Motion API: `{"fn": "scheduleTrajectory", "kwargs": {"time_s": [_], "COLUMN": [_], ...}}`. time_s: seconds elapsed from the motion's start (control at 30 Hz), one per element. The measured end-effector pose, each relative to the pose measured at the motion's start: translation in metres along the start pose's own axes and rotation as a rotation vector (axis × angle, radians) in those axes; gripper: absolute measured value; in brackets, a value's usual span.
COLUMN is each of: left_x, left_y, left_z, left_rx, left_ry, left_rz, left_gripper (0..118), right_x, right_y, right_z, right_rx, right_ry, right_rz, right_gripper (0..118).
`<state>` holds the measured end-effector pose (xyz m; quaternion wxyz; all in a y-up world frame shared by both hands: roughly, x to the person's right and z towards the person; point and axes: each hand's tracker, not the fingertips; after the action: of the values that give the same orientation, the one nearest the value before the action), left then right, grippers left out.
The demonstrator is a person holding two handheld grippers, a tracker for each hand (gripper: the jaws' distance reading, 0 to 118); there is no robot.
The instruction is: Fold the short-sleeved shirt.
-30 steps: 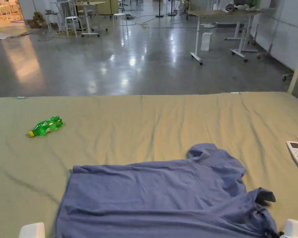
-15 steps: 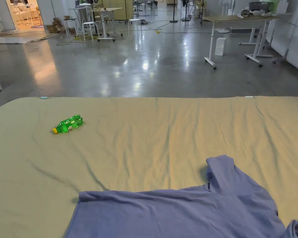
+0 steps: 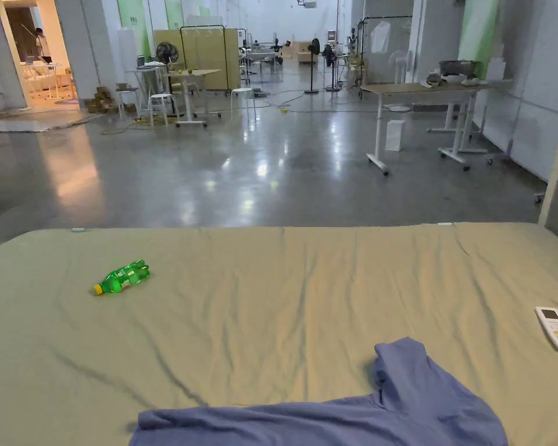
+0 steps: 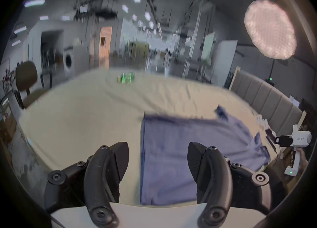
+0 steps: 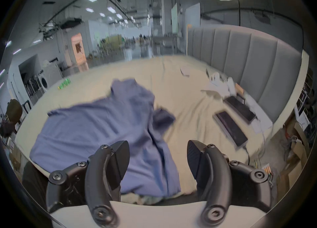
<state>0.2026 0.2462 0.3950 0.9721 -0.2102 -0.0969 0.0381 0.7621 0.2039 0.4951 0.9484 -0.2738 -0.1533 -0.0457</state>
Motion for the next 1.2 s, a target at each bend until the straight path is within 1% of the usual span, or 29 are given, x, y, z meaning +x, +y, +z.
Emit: {"fn": "scheduleTrajectory", "kwargs": {"time_s": [0.13,0.27,0.3,0.37,0.4,0.43,0.47,0.5,0.53,0.57,0.6,0.63,0.67,0.7,0.73,0.77,0.9,1.0,1.1,1.17,1.2], "left_x": [0.035,0.074,0.086,0.104,0.114,0.122,0.126,0.129,0.13,0.129,0.129,0.129,0.13,0.133,0.135,0.134,0.132,0.133,0.129,0.12,0.116], "left_y": [0.045,0.064,0.066,0.065,0.063,0.059,0.056,0.055,0.053,0.05,0.047,0.045,0.044,0.045,0.045,0.045,0.054,0.055,0.055,0.056,0.057], "left_z": [0.043,0.062,0.065,0.072,0.074,0.073,0.074,0.075,0.077,0.077,0.08,0.085,0.088,0.087,0.087,0.088,0.089,0.086,0.081,0.076,0.072], "left_rx": [0.216,0.317,0.331,0.339,0.326,0.312,0.307,0.295,0.284,0.277,0.274,0.282,0.261,0.24,0.236,0.25,0.267,0.266,0.249,0.217,0.21], "left_ry": [-0.016,0.04,0.031,0.04,0.073,0.112,0.108,0.077,0.05,0.022,-0.02,-0.051,-0.081,-0.045,-0.014,-0.023,-0.084,-0.077,-0.079,-0.122,-0.121], "left_rz": [-0.103,-0.205,-0.243,-0.3,-0.326,-0.339,-0.34,-0.338,-0.332,-0.316,-0.305,-0.303,-0.324,-0.34,-0.353,-0.355,-0.255,-0.267,-0.257,-0.197,-0.175], "left_gripper": [73,71,68,57,46,37,37,33,26,17,1,0,0,0,0,0,0,0,0,0,0], "right_x": [-0.025,-0.049,-0.054,-0.056,-0.06,-0.064,-0.064,-0.066,-0.069,-0.07,-0.07,-0.071,-0.073,-0.075,-0.077,-0.078,-0.082,-0.083,-0.081,-0.079,-0.077], "right_y": [0.043,0.067,0.071,0.067,0.069,0.068,0.064,0.06,0.059,0.055,0.051,0.048,0.047,0.048,0.047,0.047,0.054,0.057,0.056,0.053,0.051], "right_z": [0.051,0.083,0.088,0.086,0.089,0.091,0.089,0.091,0.093,0.092,0.093,0.095,0.098,0.1,0.101,0.102,0.103,0.102,0.099,0.096,0.093], "right_rx": [0.241,0.39,0.407,0.455,0.474,0.471,0.462,0.469,0.483,0.435,0.438,0.449,0.46,0.459,0.448,0.455,0.471,0.478,0.466,0.45,0.439], "right_ry": [0.06,0.128,0.142,0.147,0.141,0.135,0.136,0.138,0.141,0.172,0.178,0.178,0.179,0.179,0.189,0.19,0.203,0.212,0.219,0.227,0.235], "right_rz": [0.042,0.084,0.096,0.122,0.152,0.167,0.164,0.173,0.2,0.183,0.185,0.195,0.217,0.223,0.227,0.231,0.233,0.227,0.21,0.185,0.173], "right_gripper": [73,73,73,73,69,62,62,58,49,34,12,3,2,0,0,0,0,0,0,0,0]}}
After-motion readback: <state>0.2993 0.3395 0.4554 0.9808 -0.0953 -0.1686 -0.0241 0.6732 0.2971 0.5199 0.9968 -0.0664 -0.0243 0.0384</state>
